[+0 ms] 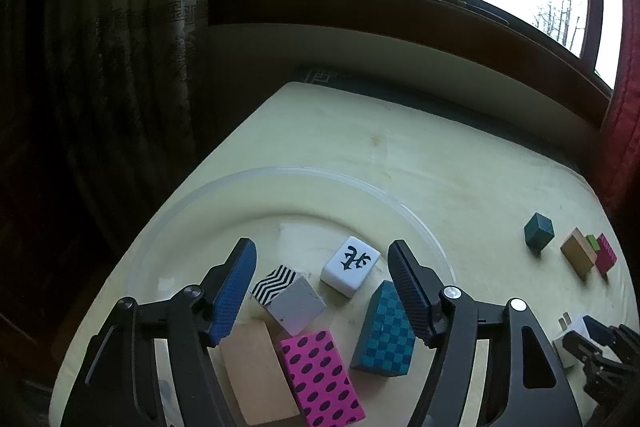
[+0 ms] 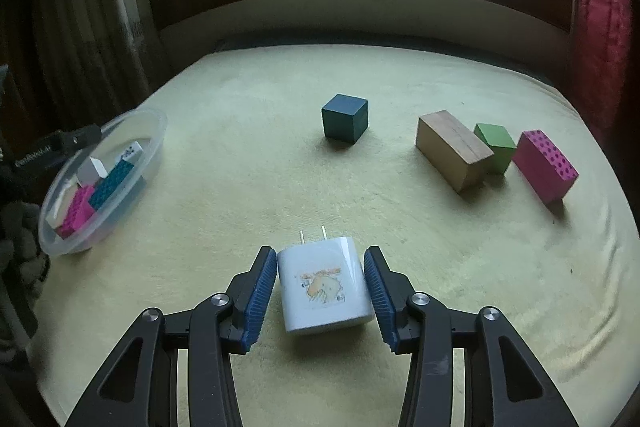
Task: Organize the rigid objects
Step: 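Carry the chevron cube into the container and open the left tool while the right carries the charger, then lower the white charger into the container and open the right tool, then move both open tools back toward the remaining blocks, then grasp the pink dotted block with the right tool, then grasp the wooden block with the left tool while the right holds the pink dotted block, then carry the wooden block into the bowl and open the left tool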
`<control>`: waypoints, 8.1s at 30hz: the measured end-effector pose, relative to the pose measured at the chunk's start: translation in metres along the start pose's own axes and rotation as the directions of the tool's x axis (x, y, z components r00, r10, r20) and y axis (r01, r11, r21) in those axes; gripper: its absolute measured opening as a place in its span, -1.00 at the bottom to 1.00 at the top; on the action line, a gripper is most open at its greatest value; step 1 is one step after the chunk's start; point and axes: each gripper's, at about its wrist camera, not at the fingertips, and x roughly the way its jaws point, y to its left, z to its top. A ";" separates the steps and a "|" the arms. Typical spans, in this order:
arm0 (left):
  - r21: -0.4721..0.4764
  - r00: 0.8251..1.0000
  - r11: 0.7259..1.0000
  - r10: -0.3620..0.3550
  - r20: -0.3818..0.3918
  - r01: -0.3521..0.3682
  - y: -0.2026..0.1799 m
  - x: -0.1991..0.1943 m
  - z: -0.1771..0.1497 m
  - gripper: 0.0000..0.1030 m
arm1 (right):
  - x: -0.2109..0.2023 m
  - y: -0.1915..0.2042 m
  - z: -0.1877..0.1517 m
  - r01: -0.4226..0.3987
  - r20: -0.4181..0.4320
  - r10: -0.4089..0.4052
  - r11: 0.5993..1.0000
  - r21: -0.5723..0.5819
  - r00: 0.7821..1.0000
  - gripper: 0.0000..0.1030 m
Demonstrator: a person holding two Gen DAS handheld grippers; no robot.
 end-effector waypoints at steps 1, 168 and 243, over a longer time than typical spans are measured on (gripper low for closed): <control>0.001 1.000 1.000 -0.003 0.000 0.003 0.000 0.000 0.000 0.35 | 0.002 0.002 0.000 0.009 -0.002 -0.009 1.000 -0.008 1.000 -0.05; 0.229 0.983 0.958 -0.149 -0.112 0.171 -0.129 0.014 -0.021 0.53 | 0.037 -0.185 0.078 0.277 -0.014 -0.299 0.864 0.421 0.954 0.33; 0.394 0.893 0.801 -0.392 -0.221 0.450 -0.286 0.038 -0.049 0.31 | -0.010 -0.199 0.018 0.187 0.024 -0.205 0.928 0.323 0.978 0.32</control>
